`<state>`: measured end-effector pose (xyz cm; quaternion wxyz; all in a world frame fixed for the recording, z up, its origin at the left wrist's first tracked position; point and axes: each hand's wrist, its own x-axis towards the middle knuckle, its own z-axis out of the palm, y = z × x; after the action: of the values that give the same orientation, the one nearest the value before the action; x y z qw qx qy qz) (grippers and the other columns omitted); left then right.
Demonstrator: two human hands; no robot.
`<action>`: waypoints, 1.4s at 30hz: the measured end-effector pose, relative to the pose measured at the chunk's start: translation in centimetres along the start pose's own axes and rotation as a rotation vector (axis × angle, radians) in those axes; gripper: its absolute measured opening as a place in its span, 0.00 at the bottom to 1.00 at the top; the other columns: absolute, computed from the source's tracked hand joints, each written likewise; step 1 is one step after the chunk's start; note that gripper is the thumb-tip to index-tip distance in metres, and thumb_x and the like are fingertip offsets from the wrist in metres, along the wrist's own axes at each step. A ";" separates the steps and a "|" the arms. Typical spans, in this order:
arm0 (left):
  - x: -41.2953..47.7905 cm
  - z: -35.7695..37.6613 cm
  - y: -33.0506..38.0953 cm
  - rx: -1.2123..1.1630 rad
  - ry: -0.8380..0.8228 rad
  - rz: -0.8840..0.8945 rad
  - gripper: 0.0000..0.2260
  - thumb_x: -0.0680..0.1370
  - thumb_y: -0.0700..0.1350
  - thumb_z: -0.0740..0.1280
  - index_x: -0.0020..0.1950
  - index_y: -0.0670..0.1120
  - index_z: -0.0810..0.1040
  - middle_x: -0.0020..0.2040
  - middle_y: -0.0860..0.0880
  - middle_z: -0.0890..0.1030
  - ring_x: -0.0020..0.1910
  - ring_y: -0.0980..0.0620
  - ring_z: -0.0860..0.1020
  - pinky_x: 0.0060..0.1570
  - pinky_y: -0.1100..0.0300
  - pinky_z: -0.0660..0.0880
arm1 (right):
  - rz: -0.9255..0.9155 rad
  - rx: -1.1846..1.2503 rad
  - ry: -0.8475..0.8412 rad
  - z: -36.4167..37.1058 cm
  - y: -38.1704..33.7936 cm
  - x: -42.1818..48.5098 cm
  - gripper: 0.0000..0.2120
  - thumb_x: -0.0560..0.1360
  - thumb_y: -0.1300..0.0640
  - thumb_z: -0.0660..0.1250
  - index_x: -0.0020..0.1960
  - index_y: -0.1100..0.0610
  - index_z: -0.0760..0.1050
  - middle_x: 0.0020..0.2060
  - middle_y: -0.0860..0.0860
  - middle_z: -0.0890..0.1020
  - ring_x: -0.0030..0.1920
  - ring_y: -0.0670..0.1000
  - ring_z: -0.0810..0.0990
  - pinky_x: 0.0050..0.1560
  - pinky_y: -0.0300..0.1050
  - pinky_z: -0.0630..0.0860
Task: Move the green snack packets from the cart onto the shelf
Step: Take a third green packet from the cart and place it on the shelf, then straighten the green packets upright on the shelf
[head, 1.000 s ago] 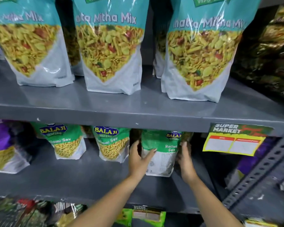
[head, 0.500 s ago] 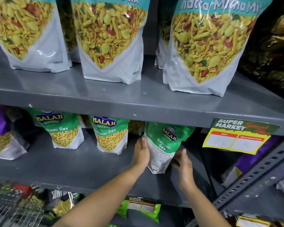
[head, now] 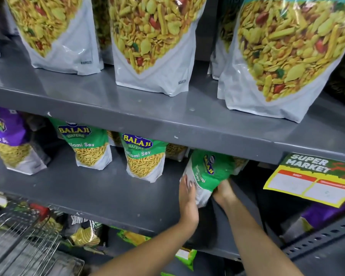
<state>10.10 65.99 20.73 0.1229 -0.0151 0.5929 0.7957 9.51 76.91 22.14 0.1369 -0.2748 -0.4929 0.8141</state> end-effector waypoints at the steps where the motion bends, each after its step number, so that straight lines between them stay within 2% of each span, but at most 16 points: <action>1: 0.6 -0.1 -0.1 0.008 -0.032 -0.012 0.18 0.77 0.51 0.61 0.66 0.50 0.71 0.66 0.46 0.74 0.67 0.49 0.72 0.68 0.53 0.67 | 0.002 0.033 0.008 0.3 0.1 -0.6 0.23 0.72 0.39 0.61 0.43 0.57 0.84 0.35 0.50 0.86 0.46 0.52 0.82 0.46 0.44 0.81; 4: 2.3 -0.2 1.1 -0.102 -0.168 -0.112 0.15 0.77 0.56 0.58 0.56 0.49 0.77 0.54 0.48 0.84 0.58 0.48 0.79 0.59 0.57 0.76 | -0.038 0.127 0.095 0.8 0.5 -2.9 0.16 0.80 0.51 0.54 0.51 0.55 0.79 0.46 0.52 0.85 0.47 0.49 0.83 0.50 0.45 0.76; 6: 3.5 -0.4 1.5 -0.140 -0.162 -0.198 0.14 0.80 0.51 0.56 0.48 0.47 0.80 0.41 0.51 0.86 0.50 0.49 0.81 0.44 0.64 0.80 | -0.105 0.161 0.159 0.5 1.4 -3.8 0.16 0.80 0.52 0.53 0.62 0.56 0.74 0.59 0.53 0.79 0.58 0.50 0.78 0.61 0.47 0.72; 7: 4.1 -0.3 2.0 -0.108 -0.134 -0.236 0.15 0.80 0.51 0.57 0.45 0.47 0.80 0.39 0.51 0.86 0.48 0.50 0.82 0.42 0.63 0.79 | -0.125 0.156 0.169 0.3 1.8 -4.2 0.18 0.81 0.52 0.52 0.67 0.56 0.70 0.64 0.52 0.75 0.63 0.51 0.74 0.66 0.49 0.68; 9: 4.7 -0.5 3.3 0.016 -0.064 -0.243 0.18 0.77 0.57 0.58 0.48 0.47 0.82 0.49 0.47 0.85 0.56 0.47 0.80 0.53 0.56 0.75 | -0.150 0.080 0.205 0.1 2.2 -5.0 0.18 0.81 0.54 0.52 0.68 0.56 0.67 0.66 0.52 0.73 0.64 0.51 0.72 0.68 0.51 0.67; 11: 4.8 -0.8 3.8 0.143 0.038 -0.204 0.22 0.79 0.58 0.53 0.60 0.46 0.78 0.62 0.43 0.79 0.64 0.44 0.75 0.61 0.54 0.69 | -0.194 0.023 0.230 -0.3 1.8 -5.4 0.15 0.80 0.60 0.53 0.65 0.56 0.68 0.64 0.55 0.73 0.61 0.51 0.72 0.66 0.53 0.68; 13: 4.4 -1.5 3.1 0.168 0.116 -0.095 0.20 0.82 0.51 0.52 0.67 0.43 0.73 0.67 0.42 0.75 0.68 0.43 0.71 0.63 0.57 0.65 | -0.230 -0.031 0.205 -1.0 1.3 -5.2 0.21 0.76 0.65 0.60 0.68 0.58 0.65 0.66 0.57 0.73 0.62 0.53 0.73 0.66 0.53 0.68; 14: 4.2 -2.1 2.8 0.174 0.109 -0.018 0.17 0.82 0.45 0.54 0.68 0.42 0.72 0.67 0.42 0.75 0.69 0.42 0.70 0.64 0.58 0.65 | -0.237 -0.092 0.146 -1.7 1.2 -4.8 0.30 0.71 0.65 0.64 0.71 0.56 0.62 0.68 0.56 0.72 0.65 0.54 0.72 0.67 0.53 0.67; 16: 4.2 -3.6 1.3 0.205 -0.022 0.115 0.19 0.78 0.33 0.57 0.67 0.44 0.71 0.67 0.44 0.75 0.68 0.45 0.71 0.65 0.58 0.69 | -0.210 -0.347 -0.004 -3.0 0.7 -4.0 0.45 0.62 0.61 0.68 0.75 0.50 0.54 0.70 0.47 0.67 0.68 0.49 0.67 0.70 0.50 0.64; 18: 4.1 -4.9 0.6 0.152 -0.237 0.115 0.25 0.73 0.30 0.60 0.70 0.44 0.66 0.68 0.47 0.72 0.67 0.51 0.71 0.63 0.65 0.73 | -0.158 -0.628 -0.115 -3.5 0.1 -3.3 0.52 0.58 0.56 0.71 0.76 0.47 0.49 0.68 0.41 0.62 0.69 0.44 0.61 0.69 0.44 0.59; 22: 3.9 -5.6 1.6 0.157 -0.518 0.113 0.24 0.75 0.44 0.66 0.71 0.48 0.65 0.66 0.54 0.76 0.64 0.61 0.74 0.59 0.69 0.73 | -0.141 -0.684 -0.219 -4.1 -0.4 -2.4 0.51 0.54 0.53 0.76 0.72 0.45 0.57 0.69 0.46 0.70 0.68 0.48 0.70 0.69 0.51 0.67; 25: 4.1 -4.8 2.0 0.278 -0.502 0.083 0.20 0.73 0.57 0.68 0.64 0.57 0.71 0.61 0.58 0.80 0.63 0.59 0.76 0.65 0.57 0.72 | -0.183 -0.688 -0.183 -4.8 -0.3 -3.2 0.46 0.56 0.51 0.79 0.70 0.43 0.61 0.64 0.45 0.75 0.65 0.48 0.74 0.65 0.54 0.72; 28: 4.0 -3.5 1.4 0.404 -0.493 0.051 0.24 0.68 0.68 0.67 0.62 0.63 0.71 0.61 0.59 0.80 0.63 0.57 0.76 0.67 0.46 0.71 | -0.192 -0.718 -0.071 -6.2 0.0 -4.4 0.44 0.58 0.45 0.78 0.69 0.40 0.60 0.65 0.46 0.75 0.65 0.49 0.73 0.65 0.54 0.71; 30: 3.6 -2.6 0.6 0.442 -0.522 0.051 0.25 0.67 0.69 0.66 0.62 0.64 0.70 0.61 0.58 0.80 0.63 0.55 0.77 0.66 0.44 0.71 | -0.193 -0.724 0.009 -7.2 0.0 -5.4 0.46 0.57 0.44 0.78 0.70 0.41 0.59 0.66 0.46 0.73 0.66 0.49 0.72 0.65 0.53 0.70; 35: 2.1 -1.2 -0.1 0.520 -0.528 0.083 0.23 0.67 0.71 0.61 0.58 0.66 0.70 0.60 0.58 0.80 0.59 0.57 0.78 0.62 0.47 0.75 | -0.210 -0.717 0.108 -7.8 0.5 -7.6 0.42 0.69 0.58 0.73 0.74 0.44 0.52 0.62 0.42 0.69 0.64 0.44 0.67 0.61 0.42 0.65; 42: 1.9 -1.1 0.2 0.506 -0.632 0.042 0.27 0.67 0.72 0.62 0.62 0.62 0.69 0.62 0.56 0.79 0.60 0.56 0.78 0.62 0.48 0.75 | -0.151 -0.728 0.178 -8.4 1.0 -8.1 0.44 0.69 0.53 0.72 0.75 0.41 0.48 0.72 0.47 0.67 0.71 0.52 0.65 0.67 0.48 0.64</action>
<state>8.04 65.27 20.23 0.2827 0.2731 0.7032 0.5925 21.01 78.51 20.79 0.1325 -0.3380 -0.7547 0.5464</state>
